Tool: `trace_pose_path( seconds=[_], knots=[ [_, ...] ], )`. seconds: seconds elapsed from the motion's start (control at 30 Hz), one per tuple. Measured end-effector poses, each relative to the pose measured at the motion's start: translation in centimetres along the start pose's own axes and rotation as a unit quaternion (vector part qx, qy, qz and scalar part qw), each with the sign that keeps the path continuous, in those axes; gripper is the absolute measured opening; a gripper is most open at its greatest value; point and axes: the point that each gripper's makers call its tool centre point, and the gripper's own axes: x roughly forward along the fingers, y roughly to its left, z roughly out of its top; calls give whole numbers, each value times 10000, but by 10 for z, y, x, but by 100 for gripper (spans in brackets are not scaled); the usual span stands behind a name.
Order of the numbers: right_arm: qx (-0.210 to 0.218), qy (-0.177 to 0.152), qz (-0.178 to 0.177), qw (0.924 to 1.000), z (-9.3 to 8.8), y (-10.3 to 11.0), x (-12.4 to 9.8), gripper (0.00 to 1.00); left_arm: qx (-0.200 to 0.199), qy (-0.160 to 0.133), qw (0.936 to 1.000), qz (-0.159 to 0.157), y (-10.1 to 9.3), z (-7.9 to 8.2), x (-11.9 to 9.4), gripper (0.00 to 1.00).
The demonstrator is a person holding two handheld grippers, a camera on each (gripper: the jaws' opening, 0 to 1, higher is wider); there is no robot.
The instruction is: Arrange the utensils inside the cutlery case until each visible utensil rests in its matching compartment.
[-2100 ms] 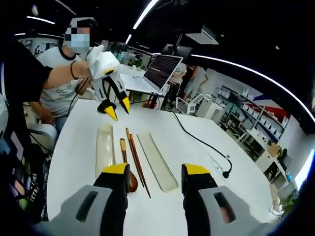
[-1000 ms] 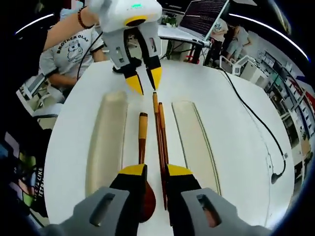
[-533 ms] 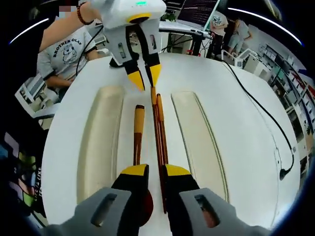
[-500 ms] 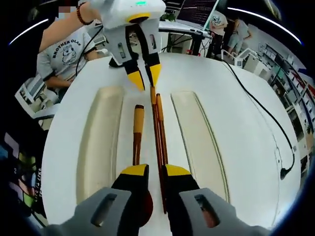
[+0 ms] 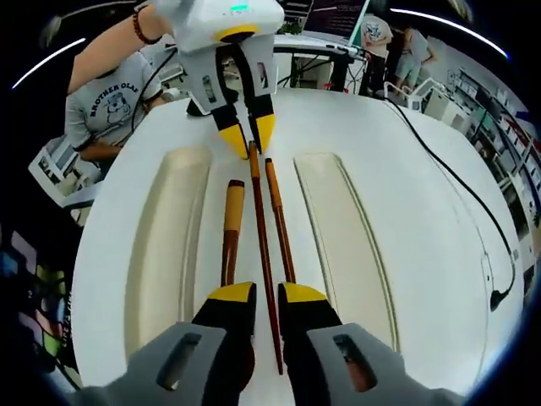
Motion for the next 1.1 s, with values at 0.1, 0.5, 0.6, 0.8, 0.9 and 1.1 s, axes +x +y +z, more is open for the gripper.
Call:
trace_pose_path(
  seconds=[0.1,0.5,0.6,0.8,0.9,1.1],
  knots=[
    [-174,124,-27,9998,1,-1,1,4,66,25,10000,-61,-2,1,1,8],
    [-318,-188,-168,9992,0,1,0,2,306,343,9988,-182,-2,2,2,8],
    [-251,-223,-107,9994,2,0,3,2,490,627,9967,-168,-1,1,2,7],
    [-221,-341,-162,9990,3,2,3,2,653,677,9951,-316,0,1,3,6],
    [-355,-339,-285,9984,2,4,2,2,608,644,9958,-244,-1,1,3,6],
    [-396,-635,-433,9963,4,4,0,1,1350,754,9877,-241,-1,2,3,6]
  ],
)
